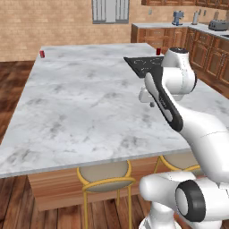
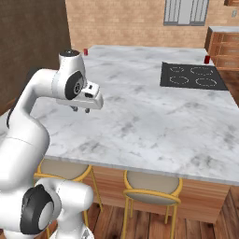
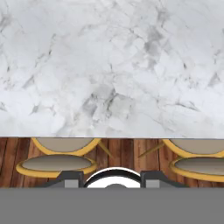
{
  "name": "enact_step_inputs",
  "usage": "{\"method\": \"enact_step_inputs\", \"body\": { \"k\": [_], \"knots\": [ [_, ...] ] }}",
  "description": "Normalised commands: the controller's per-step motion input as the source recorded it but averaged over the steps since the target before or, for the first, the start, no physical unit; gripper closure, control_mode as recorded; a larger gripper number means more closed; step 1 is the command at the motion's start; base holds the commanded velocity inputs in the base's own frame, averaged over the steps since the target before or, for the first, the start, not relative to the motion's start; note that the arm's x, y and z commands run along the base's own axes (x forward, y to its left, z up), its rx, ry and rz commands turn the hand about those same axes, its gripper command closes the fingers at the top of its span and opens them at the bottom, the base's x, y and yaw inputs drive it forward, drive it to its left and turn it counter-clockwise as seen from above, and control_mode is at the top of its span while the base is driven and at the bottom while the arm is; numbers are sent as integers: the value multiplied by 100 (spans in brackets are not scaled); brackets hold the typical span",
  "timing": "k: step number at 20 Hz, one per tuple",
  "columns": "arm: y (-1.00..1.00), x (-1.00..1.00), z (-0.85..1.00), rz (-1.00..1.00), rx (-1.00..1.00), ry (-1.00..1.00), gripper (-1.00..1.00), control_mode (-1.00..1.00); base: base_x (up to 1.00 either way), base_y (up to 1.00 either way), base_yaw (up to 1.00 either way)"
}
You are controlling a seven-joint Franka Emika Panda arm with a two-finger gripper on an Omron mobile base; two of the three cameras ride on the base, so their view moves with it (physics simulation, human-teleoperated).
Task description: Four empty soda cans are scattered around the kitchen. Gather all the cans and cluster them next to the stove for recycling.
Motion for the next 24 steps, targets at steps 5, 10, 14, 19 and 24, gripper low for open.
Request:
{"method": "enact_step_inputs", "body": {
  "k": [5, 10, 14, 19, 24],
  "knots": [
    [0, -31, 0, 0, 0, -4, -100, -100, 0, 0, 0],
    [-15, -82, 0, -4, 0, -15, -100, -100, 0, 0, 0],
    [-26, -99, 0, -6, 0, -19, -100, -100, 0, 0, 0],
    [-18, -92, 0, -7, 0, -14, -100, -100, 0, 0, 0],
    [-1, -70, 0, -4, 0, -4, -100, -100, 0, 0, 0]
  ]
}}
